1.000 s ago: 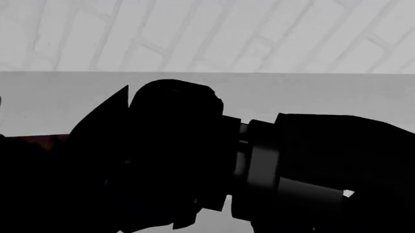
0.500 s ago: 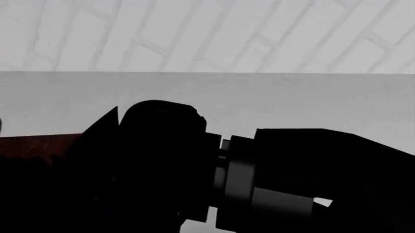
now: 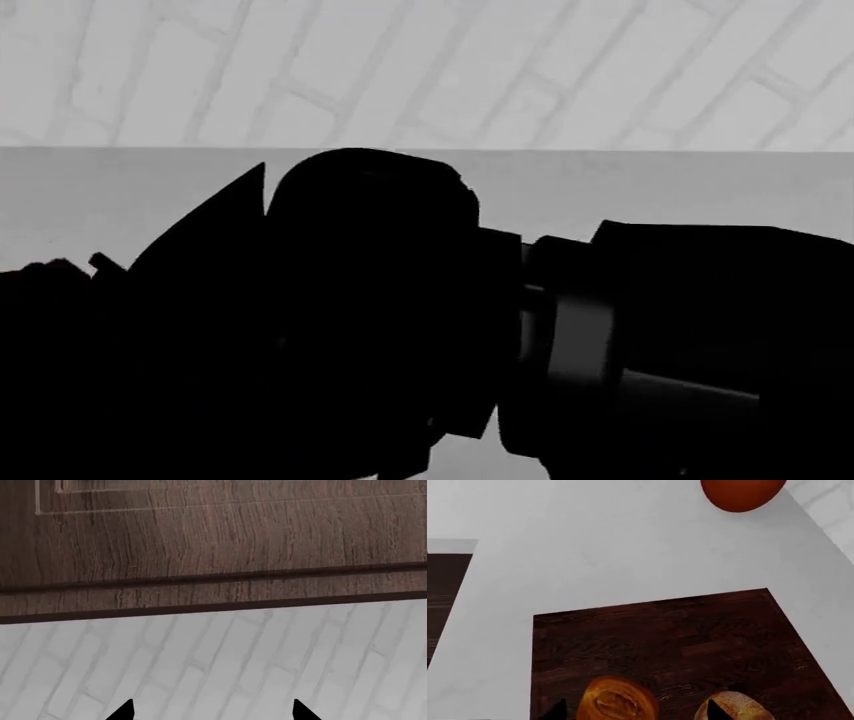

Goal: Place all breads on the cutting board.

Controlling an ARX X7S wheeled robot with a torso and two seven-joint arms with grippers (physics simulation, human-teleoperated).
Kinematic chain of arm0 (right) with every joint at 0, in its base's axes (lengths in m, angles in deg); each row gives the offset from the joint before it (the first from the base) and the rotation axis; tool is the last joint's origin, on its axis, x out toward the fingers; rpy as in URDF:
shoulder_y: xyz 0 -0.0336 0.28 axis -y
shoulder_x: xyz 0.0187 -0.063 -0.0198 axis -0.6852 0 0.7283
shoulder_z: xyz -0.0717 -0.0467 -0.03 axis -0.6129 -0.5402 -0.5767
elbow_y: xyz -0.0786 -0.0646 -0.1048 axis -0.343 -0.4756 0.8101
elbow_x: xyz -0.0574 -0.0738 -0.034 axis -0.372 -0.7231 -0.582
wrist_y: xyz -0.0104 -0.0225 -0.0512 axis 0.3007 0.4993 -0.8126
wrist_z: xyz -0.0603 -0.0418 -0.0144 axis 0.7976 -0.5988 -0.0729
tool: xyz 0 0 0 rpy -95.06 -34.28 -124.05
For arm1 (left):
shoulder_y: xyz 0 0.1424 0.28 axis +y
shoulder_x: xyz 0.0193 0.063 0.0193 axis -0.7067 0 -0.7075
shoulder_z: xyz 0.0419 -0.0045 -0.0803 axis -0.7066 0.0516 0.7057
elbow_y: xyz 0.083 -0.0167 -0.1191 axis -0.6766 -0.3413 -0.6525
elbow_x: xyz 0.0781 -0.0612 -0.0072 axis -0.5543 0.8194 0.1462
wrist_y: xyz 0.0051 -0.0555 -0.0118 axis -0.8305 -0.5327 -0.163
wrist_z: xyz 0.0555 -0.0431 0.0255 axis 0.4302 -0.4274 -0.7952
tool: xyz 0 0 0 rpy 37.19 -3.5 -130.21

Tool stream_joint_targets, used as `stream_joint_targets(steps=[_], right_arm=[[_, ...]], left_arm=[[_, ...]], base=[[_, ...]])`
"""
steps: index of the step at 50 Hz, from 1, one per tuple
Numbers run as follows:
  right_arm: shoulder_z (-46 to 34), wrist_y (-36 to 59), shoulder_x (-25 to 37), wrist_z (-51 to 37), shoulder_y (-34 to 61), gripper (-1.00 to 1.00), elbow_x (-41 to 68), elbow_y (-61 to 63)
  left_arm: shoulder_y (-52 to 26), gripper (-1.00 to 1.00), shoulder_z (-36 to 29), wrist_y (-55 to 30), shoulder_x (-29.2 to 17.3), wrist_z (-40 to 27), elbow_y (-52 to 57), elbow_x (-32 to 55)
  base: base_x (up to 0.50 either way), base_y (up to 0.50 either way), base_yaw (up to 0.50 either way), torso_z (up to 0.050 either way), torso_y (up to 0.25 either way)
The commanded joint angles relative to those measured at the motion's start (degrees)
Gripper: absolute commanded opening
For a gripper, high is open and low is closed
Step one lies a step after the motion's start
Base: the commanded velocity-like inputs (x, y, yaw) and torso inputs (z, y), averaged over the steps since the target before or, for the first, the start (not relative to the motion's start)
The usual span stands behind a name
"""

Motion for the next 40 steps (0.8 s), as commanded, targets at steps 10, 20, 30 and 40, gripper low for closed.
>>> stream_joint_targets(steps=[10, 20, 30, 40], right_arm=[[5.21, 2.22, 17.70, -20.07, 8.02, 1.00, 12.32, 18.31], [6.77, 4.28, 28.19, -28.16, 14.20, 1.00, 20.05, 22.58], [7.95, 4.63, 39.12, -36.23, 18.82, 1.00, 26.82, 25.95], [8.98, 6.02, 49.15, -41.68, 21.07, 1.00, 28.33, 29.36]], left_arm=[[-1.51, 1.00, -0.76, 0.17, 0.75, -0.27, -0.13, 0.49], [-0.91, 1.00, -0.14, 1.01, 0.40, -0.40, 0.47, 1.02], [-1.63, 1.00, -0.51, 0.60, 0.57, 0.17, 0.08, 0.63], [-1.92, 1.00, -0.70, 0.89, 0.89, -0.01, 0.10, 0.63]], base=[[0.00, 0.00, 0.00, 0.000, 0.000], [0.00, 0.00, 0.00, 0.000, 0.000], [0.00, 0.00, 0.00, 0.000, 0.000], [0.00, 0.00, 0.00, 0.000, 0.000]])
